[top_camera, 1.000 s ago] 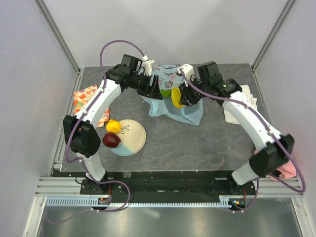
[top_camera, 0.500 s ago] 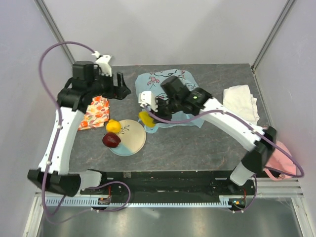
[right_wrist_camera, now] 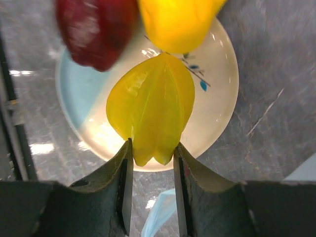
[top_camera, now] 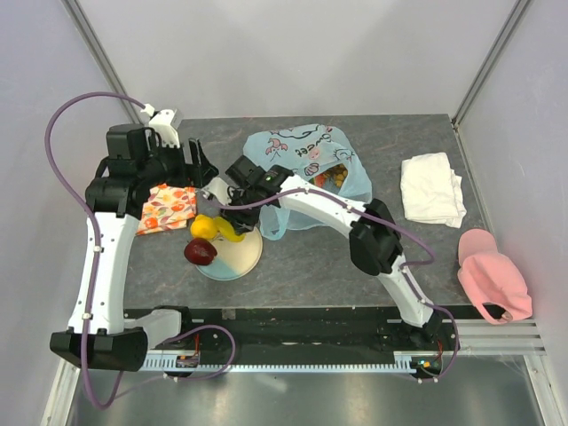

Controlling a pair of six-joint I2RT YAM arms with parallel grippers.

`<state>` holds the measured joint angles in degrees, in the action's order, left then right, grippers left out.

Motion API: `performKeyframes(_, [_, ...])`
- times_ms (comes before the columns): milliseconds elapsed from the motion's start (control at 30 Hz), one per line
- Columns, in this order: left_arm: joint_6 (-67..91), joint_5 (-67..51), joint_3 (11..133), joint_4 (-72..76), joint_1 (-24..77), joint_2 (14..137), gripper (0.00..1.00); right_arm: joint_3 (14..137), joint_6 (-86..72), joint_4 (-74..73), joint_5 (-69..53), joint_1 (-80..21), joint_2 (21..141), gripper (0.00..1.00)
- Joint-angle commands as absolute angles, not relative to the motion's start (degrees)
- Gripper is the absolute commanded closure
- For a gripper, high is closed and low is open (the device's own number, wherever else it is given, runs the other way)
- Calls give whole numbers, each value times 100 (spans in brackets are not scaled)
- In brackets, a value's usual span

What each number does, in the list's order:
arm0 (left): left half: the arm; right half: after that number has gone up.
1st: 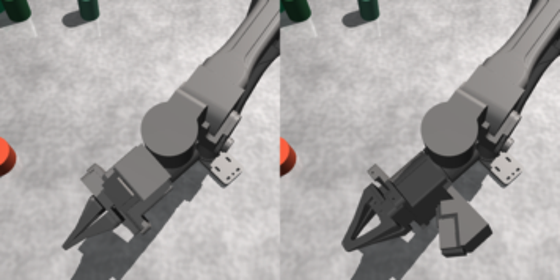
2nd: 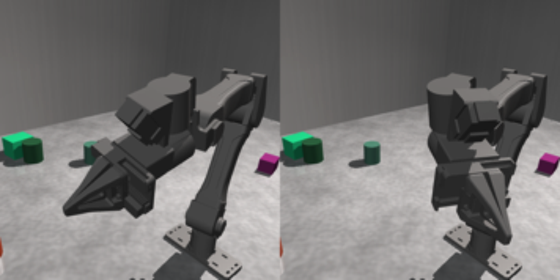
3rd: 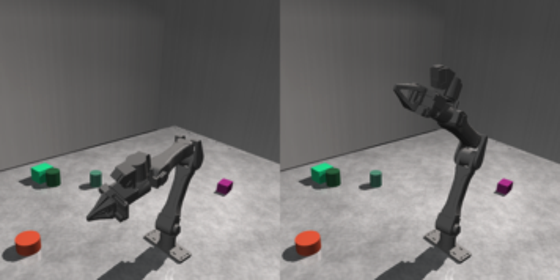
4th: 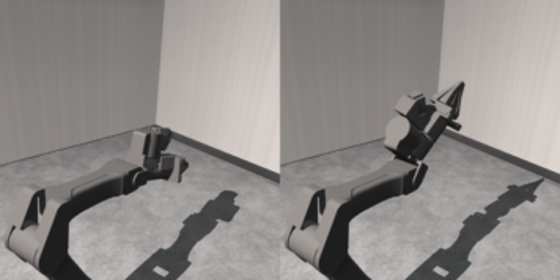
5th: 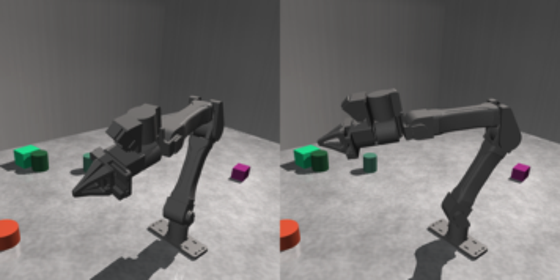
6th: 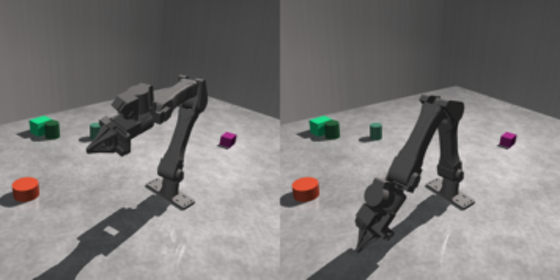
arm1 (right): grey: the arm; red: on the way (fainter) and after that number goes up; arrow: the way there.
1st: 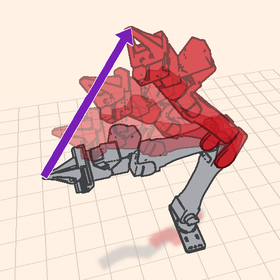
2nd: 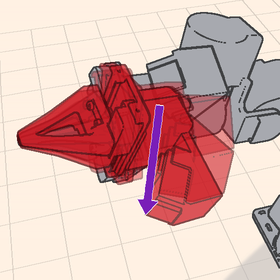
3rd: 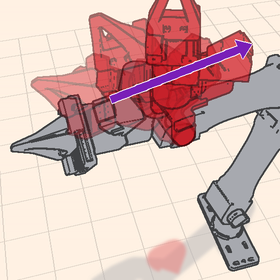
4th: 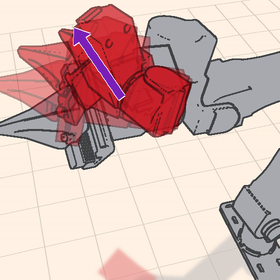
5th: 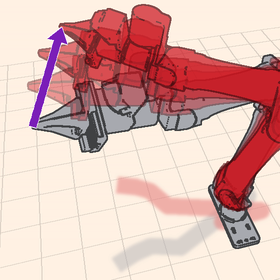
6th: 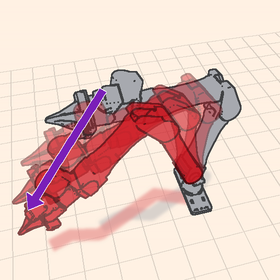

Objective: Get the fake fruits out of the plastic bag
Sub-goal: Place the fake fruit on the plate.

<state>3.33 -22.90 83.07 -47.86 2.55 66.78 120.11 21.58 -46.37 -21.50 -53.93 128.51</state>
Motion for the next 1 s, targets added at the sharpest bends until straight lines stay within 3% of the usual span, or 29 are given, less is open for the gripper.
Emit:
performKeyframes(0, [316,-2663,8235,-4746,193,6425,16,12463,1556,-4571,-1732,-5361,13209,75])
performKeyframes(500, [369,-2892,8209,-4737,132,6548,16,12814,1301,-4210,-1274,-5370,13939,64])
performKeyframes(967, [448,-3041,8226,-4676,53,6627,16,12753,1134,-4184,-1046,-5388,13755,31])
